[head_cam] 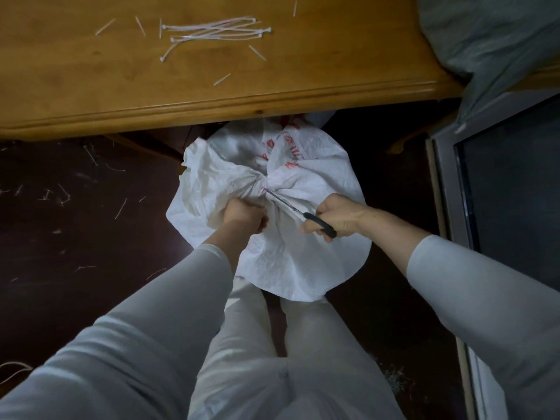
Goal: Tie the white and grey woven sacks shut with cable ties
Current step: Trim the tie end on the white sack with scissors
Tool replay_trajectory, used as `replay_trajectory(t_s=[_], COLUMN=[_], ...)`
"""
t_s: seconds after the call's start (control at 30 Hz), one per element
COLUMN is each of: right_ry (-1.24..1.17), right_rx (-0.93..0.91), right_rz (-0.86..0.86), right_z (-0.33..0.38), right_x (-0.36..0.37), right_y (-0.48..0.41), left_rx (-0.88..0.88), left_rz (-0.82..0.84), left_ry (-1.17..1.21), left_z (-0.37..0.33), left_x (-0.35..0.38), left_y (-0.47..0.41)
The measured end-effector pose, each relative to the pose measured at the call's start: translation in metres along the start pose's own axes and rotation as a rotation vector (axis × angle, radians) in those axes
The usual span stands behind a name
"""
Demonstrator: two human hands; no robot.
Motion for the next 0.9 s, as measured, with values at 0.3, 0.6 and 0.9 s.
replay_trajectory(t_s=[0.3, 0.6, 0.9], right_ry=[0.246, -0.092, 0.144], right_rx=[0.134, -0.219, -0.113], right_rz=[0.168, -0.768, -0.911], right_z=[-0.011, 0.084, 0.135], right_x=[-0.051, -0.126, -0.161], right_y=[0.035, 0.020, -0.024], left_rx=[-0.017, 0.345, 0.444], left_rz=[0.230, 0.093, -0.128], left_ry=[0.186, 0.651, 0.313], left_z=[-0.026, -0.153, -0.169], left_x=[0.018, -0.037, -0.075], left_y=[0.034, 0.049, 0.042])
Point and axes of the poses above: each hand's wrist, its own y-axis away from the middle knuckle, its own x-axis out of the palm, z = x × y, the point moved 4 cm from there along -y, towards the middle knuckle, and after that the axes turned 10 degrees about -x, right-handed, at the moved point
